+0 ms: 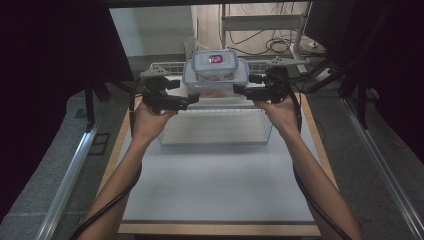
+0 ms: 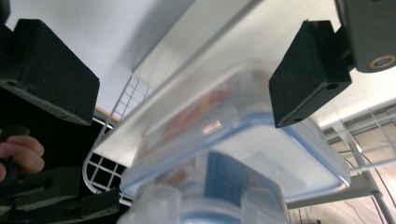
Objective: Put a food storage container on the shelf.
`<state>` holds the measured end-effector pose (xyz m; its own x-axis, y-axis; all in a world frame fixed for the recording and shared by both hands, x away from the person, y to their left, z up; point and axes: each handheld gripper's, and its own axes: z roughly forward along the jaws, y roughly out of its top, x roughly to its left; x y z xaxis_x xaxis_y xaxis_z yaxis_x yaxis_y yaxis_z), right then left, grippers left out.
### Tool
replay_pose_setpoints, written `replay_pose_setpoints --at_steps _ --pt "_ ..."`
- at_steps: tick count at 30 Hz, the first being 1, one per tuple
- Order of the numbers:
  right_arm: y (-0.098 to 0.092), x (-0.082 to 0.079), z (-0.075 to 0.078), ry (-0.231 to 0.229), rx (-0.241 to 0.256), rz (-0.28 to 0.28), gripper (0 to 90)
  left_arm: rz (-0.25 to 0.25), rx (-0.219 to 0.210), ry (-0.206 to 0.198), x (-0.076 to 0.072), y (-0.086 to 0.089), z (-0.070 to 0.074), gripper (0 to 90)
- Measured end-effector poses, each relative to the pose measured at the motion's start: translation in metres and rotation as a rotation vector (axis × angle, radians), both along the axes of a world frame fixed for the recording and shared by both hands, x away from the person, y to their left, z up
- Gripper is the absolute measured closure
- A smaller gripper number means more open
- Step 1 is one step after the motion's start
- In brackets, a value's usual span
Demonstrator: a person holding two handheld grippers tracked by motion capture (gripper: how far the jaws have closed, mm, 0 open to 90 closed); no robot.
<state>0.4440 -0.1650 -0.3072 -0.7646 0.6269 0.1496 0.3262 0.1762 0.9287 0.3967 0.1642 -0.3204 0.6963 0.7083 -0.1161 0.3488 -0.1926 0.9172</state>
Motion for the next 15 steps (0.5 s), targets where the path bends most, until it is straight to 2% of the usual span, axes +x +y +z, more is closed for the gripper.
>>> replay_pose_setpoints --at_steps 5,10,15 --pt "-0.001 -0.009 -0.003 -0.002 -0.030 0.009 16.1 -0.012 -0.003 0.017 -0.011 0.002 -0.005 6.3" --pt "-0.002 -0.021 -0.007 -0.004 -0.067 0.017 13.6 -0.025 0.023 0.019 -0.020 0.003 -0.012 5.3" --pt "-0.003 -0.031 -0.011 0.006 -0.075 0.021 12.3 -0.028 0.056 0.004 -0.034 0.003 -0.020 4.8"
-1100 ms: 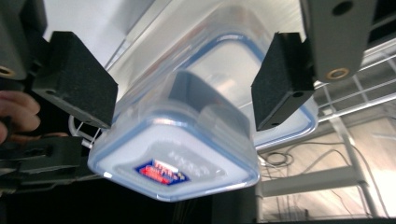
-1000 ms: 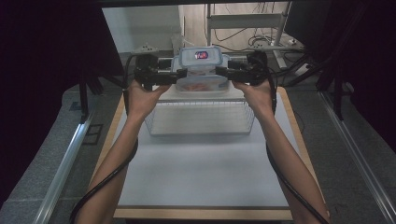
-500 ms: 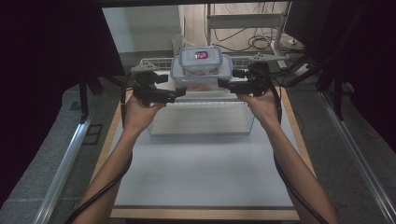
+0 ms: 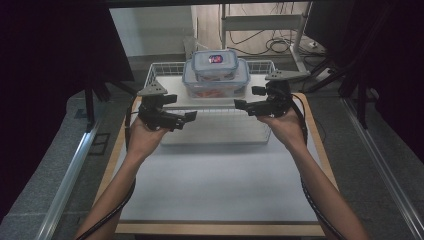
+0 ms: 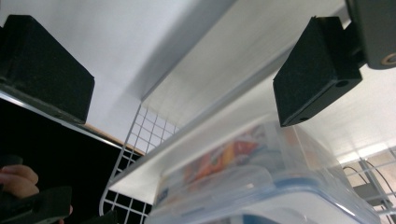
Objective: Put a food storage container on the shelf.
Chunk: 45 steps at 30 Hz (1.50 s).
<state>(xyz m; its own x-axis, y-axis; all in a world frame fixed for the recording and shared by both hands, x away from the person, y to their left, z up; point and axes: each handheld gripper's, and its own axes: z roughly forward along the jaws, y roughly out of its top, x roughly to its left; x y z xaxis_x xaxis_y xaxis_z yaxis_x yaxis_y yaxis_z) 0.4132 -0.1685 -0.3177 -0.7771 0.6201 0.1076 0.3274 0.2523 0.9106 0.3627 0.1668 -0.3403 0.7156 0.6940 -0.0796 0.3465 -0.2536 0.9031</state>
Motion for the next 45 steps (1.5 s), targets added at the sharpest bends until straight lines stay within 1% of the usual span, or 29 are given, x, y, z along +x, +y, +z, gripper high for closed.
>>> replay_pose_setpoints --at_steps 2,5,8,10,11,13,14,15,16,17,21,22,24,25,26,28,29,33,34,35,40,45 --pt "-0.001 -0.003 -0.002 0.008 0.000 0.002 11.9 -0.002 0.017 -0.006 -0.005 -0.001 -0.003 4.5" --pt "-0.003 -0.008 -0.004 0.016 -0.005 0.005 11.2 -0.004 0.030 -0.012 -0.011 -0.002 -0.006 4.2" --pt "-0.003 -0.013 -0.008 0.019 -0.013 0.010 10.4 -0.012 0.034 -0.017 -0.018 -0.003 -0.009 4.0" --pt "-0.003 -0.016 -0.010 0.018 -0.025 0.015 9.6 -0.014 0.036 -0.018 -0.020 -0.003 -0.011 4.0" --pt "-0.002 -0.018 -0.012 0.018 -0.031 0.017 9.2 -0.020 0.038 -0.020 -0.025 -0.003 -0.014 4.0" --pt "-0.001 -0.022 -0.014 0.017 -0.044 0.025 8.7 -0.023 0.039 -0.022 -0.029 -0.004 -0.017 3.9" --pt "-0.001 -0.024 -0.016 0.014 -0.051 0.028 8.4 -0.023 0.039 -0.022 -0.029 -0.004 -0.017 4.0" --pt "0.000 -0.027 -0.018 0.011 -0.057 0.030 8.1 -0.027 0.039 -0.021 -0.033 -0.004 -0.021 4.0" --pt "0.000 -0.028 -0.019 0.010 -0.059 0.034 8.0 -0.027 0.039 -0.021 -0.033 -0.004 -0.021 4.0" --pt "0.001 -0.030 -0.021 0.010 -0.059 0.037 7.8 -0.027 0.041 -0.018 -0.036 -0.004 -0.026 3.9" --pt "0.003 -0.036 -0.029 0.008 -0.069 0.047 7.1 -0.023 0.051 -0.013 -0.041 -0.003 -0.035 4.0" --pt "0.003 -0.038 -0.031 0.007 -0.073 0.049 7.0 -0.023 0.051 -0.013 -0.041 -0.003 -0.035 4.0" --pt "0.003 -0.041 -0.034 0.006 -0.076 0.052 6.9 -0.020 0.049 -0.011 -0.045 -0.001 -0.042 4.0" --pt "0.003 -0.041 -0.034 0.006 -0.076 0.052 6.9 -0.020 0.049 -0.011 -0.045 -0.001 -0.042 4.0" --pt "0.004 -0.043 -0.038 0.010 -0.069 0.059 6.7 -0.019 0.043 -0.010 -0.047 -0.001 -0.045 4.0" --pt "0.004 -0.046 -0.041 0.021 -0.058 0.071 6.7 -0.020 0.043 -0.009 -0.049 -0.001 -0.047 4.0" --pt "0.004 -0.047 -0.042 0.024 -0.054 0.077 6.6 -0.019 0.041 -0.009 -0.051 0.000 -0.051 4.0" --pt "0.006 -0.053 -0.048 0.025 -0.045 0.091 6.3 -0.020 0.032 -0.006 -0.056 -0.002 -0.059 4.1" --pt "0.006 -0.053 -0.048 0.025 -0.045 0.091 6.3 -0.020 0.032 -0.006 -0.056 -0.002 -0.059 4.1" --pt "0.007 -0.056 -0.050 0.023 -0.049 0.096 6.1 -0.026 0.033 -0.002 -0.058 -0.003 -0.064 4.1" --pt "0.010 -0.063 -0.059 0.016 -0.080 0.108 5.1 -0.032 0.046 -0.004 -0.064 -0.009 -0.073 4.1" --pt "0.010 -0.068 -0.072 0.025 -0.104 0.103 4.2 -0.032 0.031 0.003 -0.070 -0.011 -0.084 4.1"
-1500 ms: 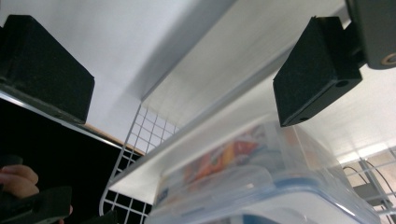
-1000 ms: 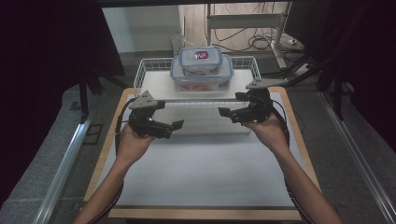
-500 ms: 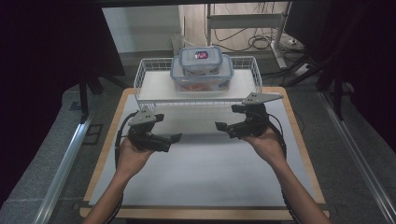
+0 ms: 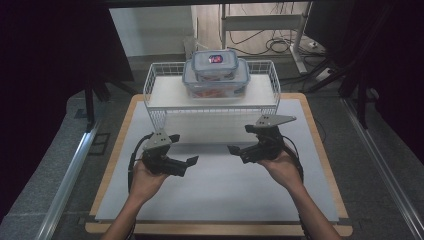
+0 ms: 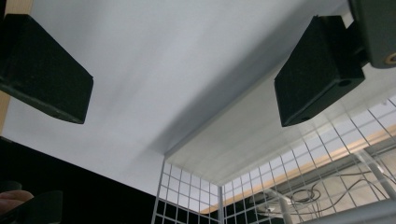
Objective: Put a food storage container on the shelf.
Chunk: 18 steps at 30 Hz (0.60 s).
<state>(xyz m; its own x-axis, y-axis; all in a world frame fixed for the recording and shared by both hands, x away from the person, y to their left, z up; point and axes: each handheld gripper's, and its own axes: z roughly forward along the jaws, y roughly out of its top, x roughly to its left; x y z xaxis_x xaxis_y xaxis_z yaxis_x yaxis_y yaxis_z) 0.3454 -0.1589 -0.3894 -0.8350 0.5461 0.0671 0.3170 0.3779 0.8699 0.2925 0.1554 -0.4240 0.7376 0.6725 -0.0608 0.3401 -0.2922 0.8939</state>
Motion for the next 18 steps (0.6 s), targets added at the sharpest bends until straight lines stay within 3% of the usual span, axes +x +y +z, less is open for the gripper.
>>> replay_pose_setpoints --at_steps 5,8,13,18 --pt "-0.003 -0.003 -0.012 0.008 -0.026 0.000 3.7 0.001 0.001 0.011 -0.005 0.001 -0.013 4.2" --pt "-0.004 -0.006 -0.017 0.002 -0.044 -0.004 3.5 0.016 0.025 0.012 -0.008 0.001 -0.017 4.0" --pt "-0.008 -0.015 -0.028 -0.003 -0.066 0.004 2.5 0.021 0.020 0.017 -0.019 0.004 -0.023 4.0" --pt "-0.014 -0.025 -0.036 -0.007 -0.058 0.009 2.5 0.028 0.027 0.007 -0.031 0.009 -0.025 4.0"
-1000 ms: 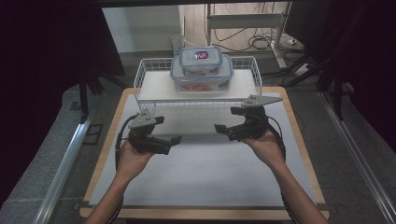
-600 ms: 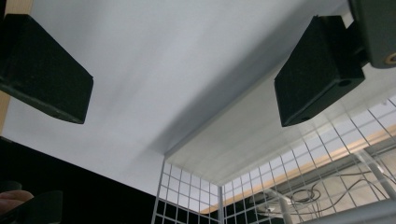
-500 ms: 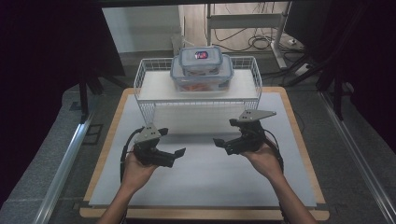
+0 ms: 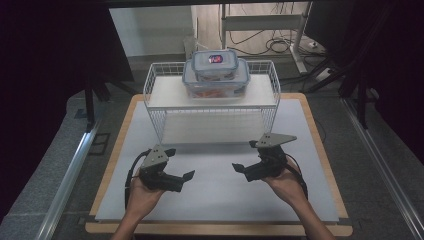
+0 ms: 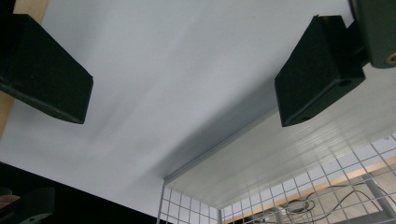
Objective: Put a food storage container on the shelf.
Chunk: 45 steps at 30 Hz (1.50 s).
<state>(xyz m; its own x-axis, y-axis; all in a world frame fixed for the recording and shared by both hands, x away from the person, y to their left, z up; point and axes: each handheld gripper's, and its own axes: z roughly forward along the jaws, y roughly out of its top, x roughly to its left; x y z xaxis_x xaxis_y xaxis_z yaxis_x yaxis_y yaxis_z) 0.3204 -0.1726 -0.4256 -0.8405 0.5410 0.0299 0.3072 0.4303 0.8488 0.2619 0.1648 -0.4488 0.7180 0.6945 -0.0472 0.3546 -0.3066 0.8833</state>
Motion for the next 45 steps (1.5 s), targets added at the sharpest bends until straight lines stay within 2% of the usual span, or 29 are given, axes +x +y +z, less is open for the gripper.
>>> replay_pose_setpoints --at_steps 7,16,19,32,39,42,45 --pt "-0.007 -0.010 -0.008 0.014 0.006 -0.010 2.4 0.016 0.000 -0.007 -0.010 0.007 -0.003 4.1" --pt "-0.024 -0.025 -0.018 0.011 0.021 -0.045 2.7 0.046 0.028 0.015 -0.020 0.013 -0.024 4.1" --pt "-0.030 -0.029 -0.024 0.010 0.012 -0.059 2.9 0.056 0.041 0.015 -0.024 0.015 -0.029 4.0" --pt "-0.047 -0.047 -0.046 0.007 -0.031 -0.107 2.8 0.109 0.047 0.021 -0.041 0.029 -0.044 3.2" --pt "-0.050 -0.055 -0.052 0.001 -0.062 -0.120 2.8 0.133 0.100 0.018 -0.053 0.034 -0.054 2.5" --pt "-0.052 -0.057 -0.057 0.010 -0.074 -0.126 2.8 0.138 0.108 0.028 -0.055 0.036 -0.058 2.3" --pt "-0.054 -0.059 -0.062 0.018 -0.090 -0.130 2.8 0.146 0.133 0.046 -0.055 0.037 -0.065 2.0"
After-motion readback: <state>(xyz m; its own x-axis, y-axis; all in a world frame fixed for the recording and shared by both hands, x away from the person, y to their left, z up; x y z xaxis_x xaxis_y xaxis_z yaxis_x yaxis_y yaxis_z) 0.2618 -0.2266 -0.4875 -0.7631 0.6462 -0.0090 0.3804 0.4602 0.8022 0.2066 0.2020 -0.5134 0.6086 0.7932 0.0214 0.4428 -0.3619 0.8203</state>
